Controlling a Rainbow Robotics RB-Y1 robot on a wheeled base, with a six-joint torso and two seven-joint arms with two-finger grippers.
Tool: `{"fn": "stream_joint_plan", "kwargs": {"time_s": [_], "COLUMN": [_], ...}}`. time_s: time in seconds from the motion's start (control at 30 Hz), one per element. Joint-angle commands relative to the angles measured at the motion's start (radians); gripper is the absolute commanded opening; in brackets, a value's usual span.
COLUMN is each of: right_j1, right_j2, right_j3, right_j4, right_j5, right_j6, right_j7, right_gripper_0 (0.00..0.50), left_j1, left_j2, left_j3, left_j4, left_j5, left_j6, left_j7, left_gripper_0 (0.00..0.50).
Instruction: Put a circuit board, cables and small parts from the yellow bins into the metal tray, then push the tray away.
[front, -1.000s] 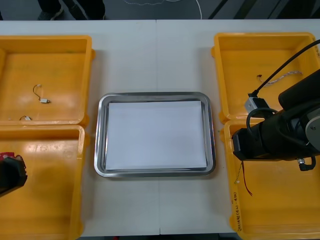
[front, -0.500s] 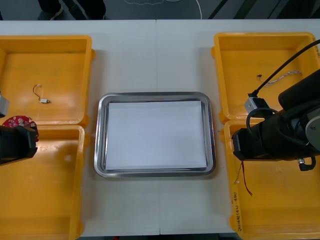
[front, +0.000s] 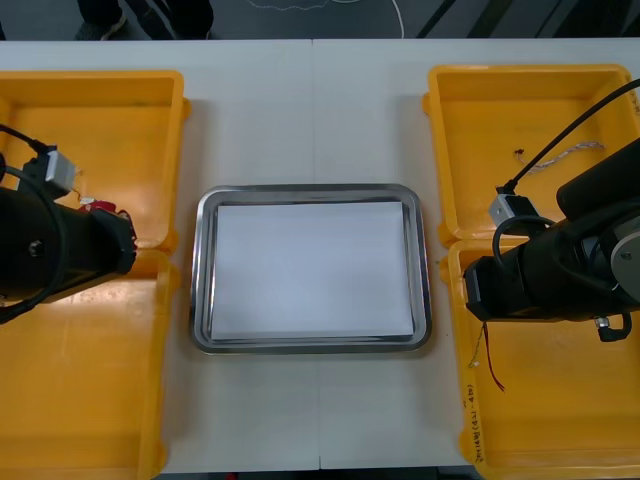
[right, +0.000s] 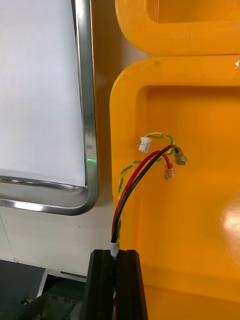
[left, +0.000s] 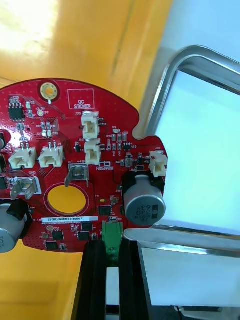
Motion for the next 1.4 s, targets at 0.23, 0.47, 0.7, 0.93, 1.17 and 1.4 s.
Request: {"fn": "stream_joint_plan", "kwargs": {"time_s": [0.23, 0.47, 0.7, 0.93, 1.17, 1.4], "right_j1": [-0.025, -0.025, -0.025, -0.016, -0.008, -0.006], "right_j2": [-0.005, -0.005, -0.003, -0.003, -0.002, -0.002], "right_j3": [0.012, 0.013, 0.012, 0.012, 0.012, 0.012], "right_j4": [-0.031, -0.031, -0.031, -0.031, -0.031, -0.031], "right_j5": [-0.004, -0.002, -0.004, 0.009, 0.018, 0.016], "right_j6": [0.005, 0.005, 0.005, 0.005, 0.005, 0.005], "right_j7": [-0.014, -0.011, -0.008, -0.002, 0.009, 0.010], "right_gripper_0": [0.000, 0.000, 0.000, 0.000, 0.000, 0.000], "left_j1": [-0.221, -0.340, -0.377, -0.391, -0.400, -0.400], "left_j2": [0.035, -0.022, -0.127, -0.218, -0.270, -0.288], "left_j3": [-0.256, -0.398, -0.492, -0.558, -0.592, -0.627], "left_j4": [0.058, 0.166, 0.244, 0.345, 0.454, 0.513], "left_j5": [0.020, 0.011, -0.073, -0.167, -0.211, -0.224], "left_j6": [0.007, 0.007, 0.007, 0.007, 0.007, 0.007], "left_j7": [0.109, 0.118, 0.106, 0.081, 0.057, 0.040], "left_gripper_0": [0.000, 0.000, 0.000, 0.000, 0.000, 0.000]}}
